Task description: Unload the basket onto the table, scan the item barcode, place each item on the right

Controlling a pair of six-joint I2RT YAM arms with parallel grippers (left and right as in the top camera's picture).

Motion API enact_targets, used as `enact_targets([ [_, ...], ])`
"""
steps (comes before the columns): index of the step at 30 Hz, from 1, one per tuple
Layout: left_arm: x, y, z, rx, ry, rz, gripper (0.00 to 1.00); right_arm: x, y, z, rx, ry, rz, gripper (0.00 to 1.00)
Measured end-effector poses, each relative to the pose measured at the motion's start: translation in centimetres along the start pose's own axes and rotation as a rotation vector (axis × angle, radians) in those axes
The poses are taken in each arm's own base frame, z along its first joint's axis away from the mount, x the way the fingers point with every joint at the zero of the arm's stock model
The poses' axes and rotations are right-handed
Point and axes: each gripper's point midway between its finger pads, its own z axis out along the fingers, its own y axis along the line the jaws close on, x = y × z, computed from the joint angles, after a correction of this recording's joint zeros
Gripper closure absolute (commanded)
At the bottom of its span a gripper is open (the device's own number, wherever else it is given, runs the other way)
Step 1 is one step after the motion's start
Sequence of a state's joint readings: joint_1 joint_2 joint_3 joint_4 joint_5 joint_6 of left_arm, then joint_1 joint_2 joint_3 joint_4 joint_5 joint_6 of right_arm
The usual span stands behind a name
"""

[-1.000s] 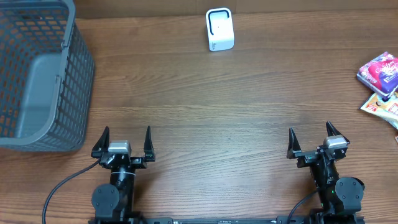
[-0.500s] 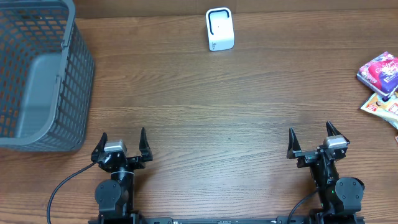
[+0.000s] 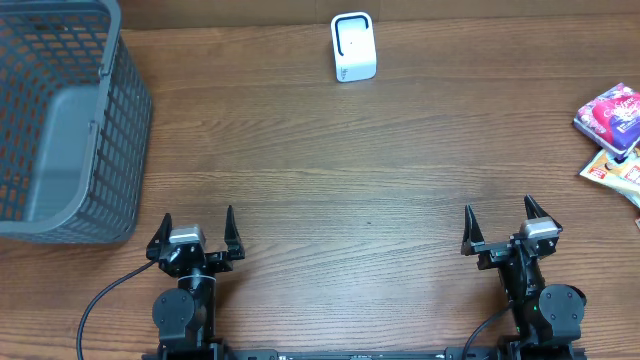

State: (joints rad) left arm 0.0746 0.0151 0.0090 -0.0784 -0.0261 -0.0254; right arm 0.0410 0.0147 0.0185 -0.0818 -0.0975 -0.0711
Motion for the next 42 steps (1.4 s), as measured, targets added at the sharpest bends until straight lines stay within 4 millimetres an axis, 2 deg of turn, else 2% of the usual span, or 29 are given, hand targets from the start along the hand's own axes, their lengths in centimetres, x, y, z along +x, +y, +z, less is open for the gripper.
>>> enact_targets([
  [27,-0.03,0.25,0.00,-0.015,-0.001,-0.023,0.00,0.00,-0.01,0.00,0.000,0.000,0.000,0.00],
  [42,-0.02,0.24,0.00,-0.014,0.000,0.052,0.00,0.00,-0.01,0.00,0.000,0.000,0.000,0.00],
])
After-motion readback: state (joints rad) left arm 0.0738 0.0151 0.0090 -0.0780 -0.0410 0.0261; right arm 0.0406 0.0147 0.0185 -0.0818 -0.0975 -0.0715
